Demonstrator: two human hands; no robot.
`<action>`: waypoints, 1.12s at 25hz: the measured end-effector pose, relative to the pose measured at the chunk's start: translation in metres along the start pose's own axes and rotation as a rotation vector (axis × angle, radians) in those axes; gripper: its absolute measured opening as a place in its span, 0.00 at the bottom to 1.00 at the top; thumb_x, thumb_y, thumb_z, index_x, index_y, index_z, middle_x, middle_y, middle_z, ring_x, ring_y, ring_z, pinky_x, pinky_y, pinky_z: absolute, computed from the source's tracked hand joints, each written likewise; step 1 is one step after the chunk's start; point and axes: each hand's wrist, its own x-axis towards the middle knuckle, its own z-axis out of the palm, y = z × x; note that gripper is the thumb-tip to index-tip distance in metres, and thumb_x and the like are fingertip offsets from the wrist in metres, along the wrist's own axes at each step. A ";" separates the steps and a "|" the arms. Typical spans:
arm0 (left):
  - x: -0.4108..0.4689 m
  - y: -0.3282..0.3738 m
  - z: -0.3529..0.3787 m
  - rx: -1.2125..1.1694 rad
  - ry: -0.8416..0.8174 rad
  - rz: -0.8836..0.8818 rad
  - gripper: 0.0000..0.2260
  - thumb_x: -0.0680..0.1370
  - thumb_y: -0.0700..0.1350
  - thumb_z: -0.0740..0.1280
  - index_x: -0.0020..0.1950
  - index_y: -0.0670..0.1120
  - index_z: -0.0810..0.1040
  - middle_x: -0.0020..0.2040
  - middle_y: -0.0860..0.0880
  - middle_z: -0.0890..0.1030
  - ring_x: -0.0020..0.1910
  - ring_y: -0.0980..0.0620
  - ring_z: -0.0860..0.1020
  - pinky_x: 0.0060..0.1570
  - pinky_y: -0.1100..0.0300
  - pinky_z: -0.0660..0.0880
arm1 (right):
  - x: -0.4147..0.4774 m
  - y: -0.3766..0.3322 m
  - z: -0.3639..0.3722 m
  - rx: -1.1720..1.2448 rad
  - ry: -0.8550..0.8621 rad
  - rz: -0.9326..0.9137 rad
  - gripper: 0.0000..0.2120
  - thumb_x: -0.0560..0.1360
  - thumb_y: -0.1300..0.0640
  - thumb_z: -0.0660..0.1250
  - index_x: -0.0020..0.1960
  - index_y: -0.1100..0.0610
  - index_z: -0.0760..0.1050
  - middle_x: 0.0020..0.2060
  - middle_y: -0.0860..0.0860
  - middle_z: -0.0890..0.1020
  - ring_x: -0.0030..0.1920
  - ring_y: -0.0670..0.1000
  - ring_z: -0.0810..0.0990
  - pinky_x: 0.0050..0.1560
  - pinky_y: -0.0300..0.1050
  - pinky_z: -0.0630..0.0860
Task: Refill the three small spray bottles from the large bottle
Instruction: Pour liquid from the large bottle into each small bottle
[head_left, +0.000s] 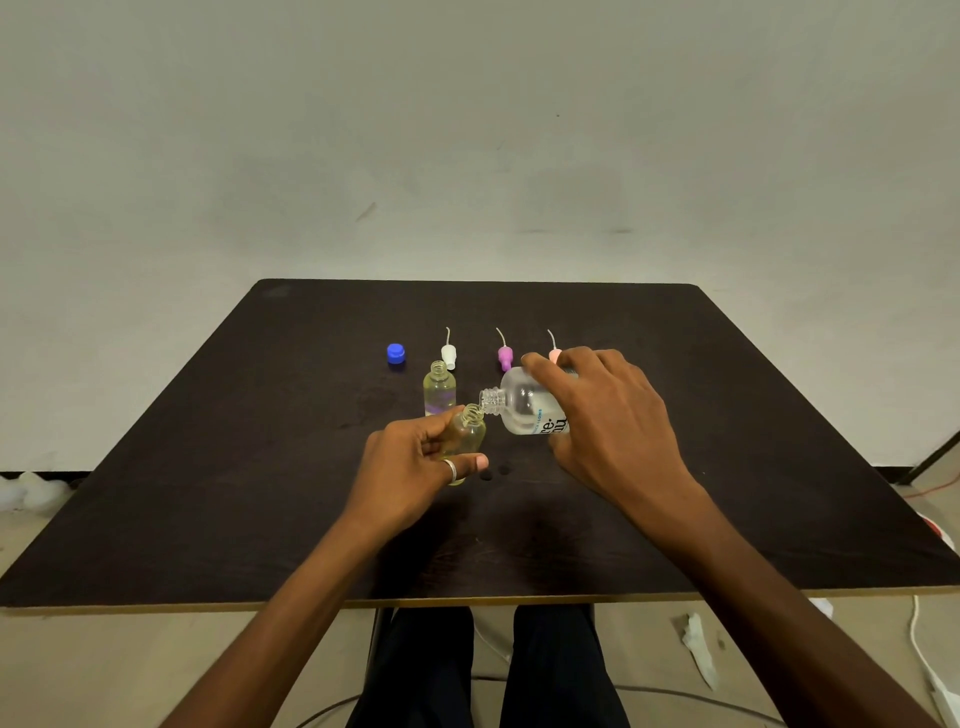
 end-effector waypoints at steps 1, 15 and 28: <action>0.000 0.000 0.000 0.001 -0.003 -0.002 0.24 0.69 0.49 0.80 0.63 0.59 0.80 0.48 0.61 0.86 0.48 0.69 0.82 0.57 0.65 0.78 | 0.000 0.000 0.000 0.001 0.003 -0.001 0.36 0.63 0.59 0.75 0.69 0.46 0.68 0.54 0.50 0.79 0.53 0.55 0.76 0.49 0.49 0.75; 0.001 -0.002 -0.001 0.007 -0.006 -0.013 0.25 0.68 0.49 0.80 0.64 0.57 0.80 0.50 0.59 0.86 0.50 0.68 0.81 0.59 0.61 0.78 | 0.000 0.000 -0.001 -0.004 0.001 -0.009 0.36 0.63 0.58 0.76 0.69 0.47 0.68 0.54 0.51 0.79 0.53 0.55 0.76 0.50 0.50 0.75; 0.002 -0.001 -0.001 0.026 -0.008 0.007 0.26 0.69 0.49 0.79 0.66 0.55 0.79 0.53 0.58 0.85 0.51 0.67 0.81 0.58 0.65 0.77 | 0.000 -0.001 0.001 -0.012 0.004 -0.013 0.36 0.62 0.58 0.76 0.68 0.47 0.68 0.54 0.51 0.79 0.53 0.55 0.76 0.50 0.50 0.75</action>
